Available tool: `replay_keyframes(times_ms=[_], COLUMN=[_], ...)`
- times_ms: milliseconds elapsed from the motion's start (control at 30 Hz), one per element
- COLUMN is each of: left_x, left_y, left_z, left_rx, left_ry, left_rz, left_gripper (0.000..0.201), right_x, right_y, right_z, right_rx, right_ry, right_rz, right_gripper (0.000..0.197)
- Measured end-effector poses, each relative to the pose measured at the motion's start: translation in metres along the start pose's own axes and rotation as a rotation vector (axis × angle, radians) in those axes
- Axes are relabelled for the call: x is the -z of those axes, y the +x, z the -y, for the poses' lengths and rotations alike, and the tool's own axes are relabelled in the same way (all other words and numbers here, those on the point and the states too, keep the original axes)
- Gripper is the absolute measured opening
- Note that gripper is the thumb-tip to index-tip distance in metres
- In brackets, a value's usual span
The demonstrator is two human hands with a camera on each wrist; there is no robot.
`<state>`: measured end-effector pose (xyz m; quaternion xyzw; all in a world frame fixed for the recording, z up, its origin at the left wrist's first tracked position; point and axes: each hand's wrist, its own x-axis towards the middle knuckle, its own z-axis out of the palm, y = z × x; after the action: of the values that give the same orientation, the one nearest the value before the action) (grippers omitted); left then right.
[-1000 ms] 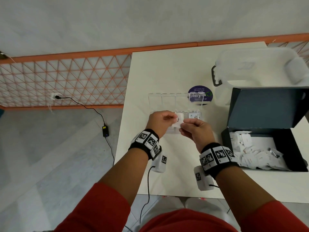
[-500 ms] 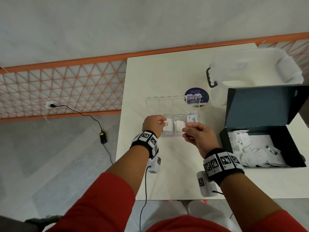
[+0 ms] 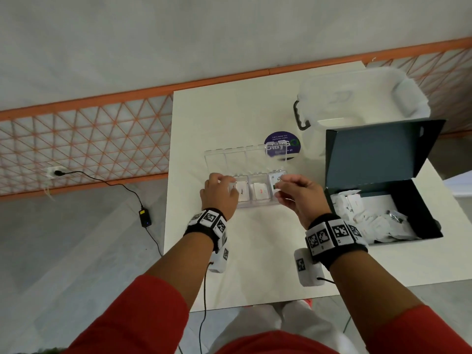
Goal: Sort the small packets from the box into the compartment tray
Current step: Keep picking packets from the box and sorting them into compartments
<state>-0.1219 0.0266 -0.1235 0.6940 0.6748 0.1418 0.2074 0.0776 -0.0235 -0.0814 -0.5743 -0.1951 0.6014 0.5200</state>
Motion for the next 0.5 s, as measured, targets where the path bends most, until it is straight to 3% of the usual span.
replay_keyframes(times_ms=[133,267,400,500], left_x=[0.009,0.003,-0.022,-0.050], left_y=[-0.003,-0.009,-0.023,-0.037], left_z=[-0.010,-0.044,-0.099,-0.138], left_rx=[-0.024,-0.252,-0.418,-0.425], left_ry=[-0.116,-0.166,-0.153,-0.086], left_rz=[-0.070,-0.041,0.128,0.311], left_gripper=[0.022,0.020,0.034,0.064], right_x=[0.009,0.040,0.090,0.127], right_y=[0.005,0.012,0.026,0.043], right_z=[0.015,0.041,0.070,0.081], right_rx=[0.033,0.041,-0.041,-0.119], right_ry=[0.010,-0.089,-0.291,-0.519], right_rz=[0.015,0.035,0.053,0.003], right_gripper=[0.017,0.014,0.007,0.006])
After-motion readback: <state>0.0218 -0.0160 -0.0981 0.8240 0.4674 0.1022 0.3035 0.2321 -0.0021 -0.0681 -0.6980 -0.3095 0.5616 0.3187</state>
